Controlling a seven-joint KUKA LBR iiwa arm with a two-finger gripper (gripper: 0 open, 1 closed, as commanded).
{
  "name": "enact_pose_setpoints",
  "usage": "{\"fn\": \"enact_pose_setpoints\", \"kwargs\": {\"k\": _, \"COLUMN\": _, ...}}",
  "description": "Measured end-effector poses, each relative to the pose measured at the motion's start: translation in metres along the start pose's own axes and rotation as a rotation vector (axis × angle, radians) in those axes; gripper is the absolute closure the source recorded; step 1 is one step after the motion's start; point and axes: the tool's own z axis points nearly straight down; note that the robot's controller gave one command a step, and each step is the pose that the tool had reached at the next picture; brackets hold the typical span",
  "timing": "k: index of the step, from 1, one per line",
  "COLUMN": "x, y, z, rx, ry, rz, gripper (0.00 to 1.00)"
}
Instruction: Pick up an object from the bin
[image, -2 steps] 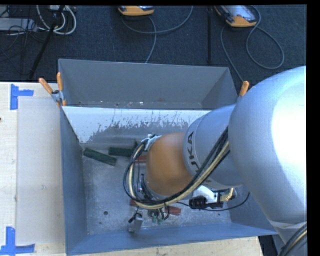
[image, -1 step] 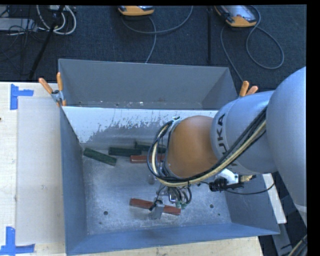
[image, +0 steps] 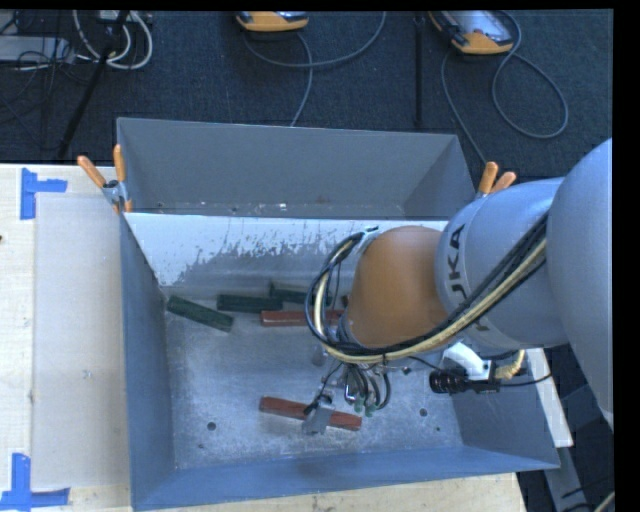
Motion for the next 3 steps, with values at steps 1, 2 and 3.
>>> {"fn": "enact_pose_setpoints", "kwargs": {"k": 1, "x": 0.0139, "y": -0.0044, "z": 0.0495, "rx": 0.003, "ry": 0.007, "rz": 0.119, "gripper": 0.0}}
{"fn": "enact_pose_setpoints", "kwargs": {"k": 2, "x": 0.0139, "y": -0.0049, "z": 0.0501, "rx": 0.0, "ry": 0.003, "rz": 0.122, "gripper": 0.0}}
{"fn": "enact_pose_setpoints", "kwargs": {"k": 3, "x": 0.0136, "y": -0.0047, "z": 0.0495, "rx": 0.0, "ry": 0.001, "rz": 0.124, "gripper": 1.0}}
